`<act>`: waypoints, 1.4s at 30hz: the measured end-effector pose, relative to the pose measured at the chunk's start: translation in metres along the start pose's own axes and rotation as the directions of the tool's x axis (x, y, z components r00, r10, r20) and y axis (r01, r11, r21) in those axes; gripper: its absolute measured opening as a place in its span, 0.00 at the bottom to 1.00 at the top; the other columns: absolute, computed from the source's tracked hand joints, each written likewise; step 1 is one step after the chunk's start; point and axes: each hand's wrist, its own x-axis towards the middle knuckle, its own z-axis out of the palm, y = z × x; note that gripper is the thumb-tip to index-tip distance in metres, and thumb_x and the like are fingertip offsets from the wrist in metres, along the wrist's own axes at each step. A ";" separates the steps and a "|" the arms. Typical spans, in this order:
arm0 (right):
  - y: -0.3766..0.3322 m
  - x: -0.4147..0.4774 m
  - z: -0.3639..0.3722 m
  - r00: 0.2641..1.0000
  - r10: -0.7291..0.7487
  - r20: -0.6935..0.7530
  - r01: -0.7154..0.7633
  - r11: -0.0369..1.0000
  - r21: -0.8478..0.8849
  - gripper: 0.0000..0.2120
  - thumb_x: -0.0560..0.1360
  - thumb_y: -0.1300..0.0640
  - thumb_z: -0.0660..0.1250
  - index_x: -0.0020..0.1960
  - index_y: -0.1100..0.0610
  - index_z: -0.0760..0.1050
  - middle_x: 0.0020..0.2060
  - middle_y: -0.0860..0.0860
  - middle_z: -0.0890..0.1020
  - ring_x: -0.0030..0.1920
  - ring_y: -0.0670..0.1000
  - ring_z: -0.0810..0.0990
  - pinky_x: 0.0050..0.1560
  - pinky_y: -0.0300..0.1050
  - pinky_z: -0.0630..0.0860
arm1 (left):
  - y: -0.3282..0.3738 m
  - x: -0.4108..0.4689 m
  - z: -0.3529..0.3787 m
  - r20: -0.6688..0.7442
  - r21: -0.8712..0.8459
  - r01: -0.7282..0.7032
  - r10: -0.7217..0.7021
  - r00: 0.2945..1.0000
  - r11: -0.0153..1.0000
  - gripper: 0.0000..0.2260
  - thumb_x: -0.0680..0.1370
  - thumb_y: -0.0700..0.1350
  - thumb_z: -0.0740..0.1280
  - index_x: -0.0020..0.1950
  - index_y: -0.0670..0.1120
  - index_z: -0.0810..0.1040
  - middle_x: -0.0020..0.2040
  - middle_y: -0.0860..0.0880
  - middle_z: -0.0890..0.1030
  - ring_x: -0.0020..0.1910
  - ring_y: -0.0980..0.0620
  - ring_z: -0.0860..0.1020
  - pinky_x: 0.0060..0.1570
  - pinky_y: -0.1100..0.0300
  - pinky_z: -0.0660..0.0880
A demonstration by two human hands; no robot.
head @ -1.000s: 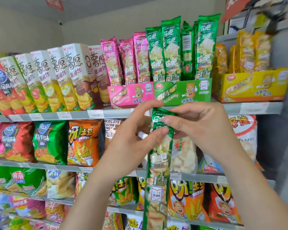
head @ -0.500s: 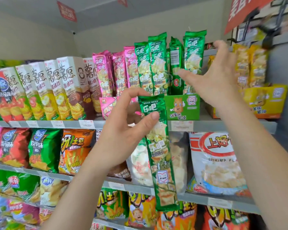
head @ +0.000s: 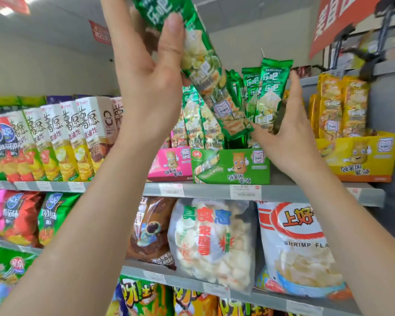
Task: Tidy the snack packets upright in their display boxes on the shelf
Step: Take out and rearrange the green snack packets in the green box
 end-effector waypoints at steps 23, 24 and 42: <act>-0.021 0.052 -0.019 0.979 -0.199 0.041 0.203 0.963 -0.176 0.28 0.74 0.48 0.70 0.72 0.50 0.67 0.68 0.51 0.71 0.69 0.54 0.66 0.65 0.46 0.62 | -0.041 0.015 0.021 0.442 0.091 0.135 -0.161 0.882 0.987 0.12 0.80 0.39 0.62 0.59 0.47 0.62 0.44 0.46 0.73 0.37 0.41 0.75 0.38 0.43 0.78; -0.020 0.052 -0.018 0.977 -0.204 0.058 0.212 0.957 -0.198 0.29 0.74 0.49 0.71 0.72 0.51 0.67 0.67 0.52 0.70 0.69 0.55 0.66 0.66 0.48 0.63 | -0.040 0.017 0.022 0.414 0.079 0.123 -0.145 0.899 0.989 0.12 0.80 0.39 0.62 0.60 0.47 0.61 0.44 0.46 0.74 0.38 0.41 0.75 0.40 0.45 0.76; -0.032 0.041 -0.012 0.983 -0.164 0.087 0.153 0.981 0.123 0.34 0.74 0.47 0.72 0.74 0.45 0.59 0.43 0.43 0.81 0.31 0.42 0.72 0.40 0.43 0.70 | -0.041 0.023 0.033 0.475 0.242 0.150 -0.252 0.843 0.959 0.10 0.76 0.50 0.68 0.56 0.50 0.76 0.49 0.50 0.84 0.47 0.47 0.82 0.50 0.50 0.79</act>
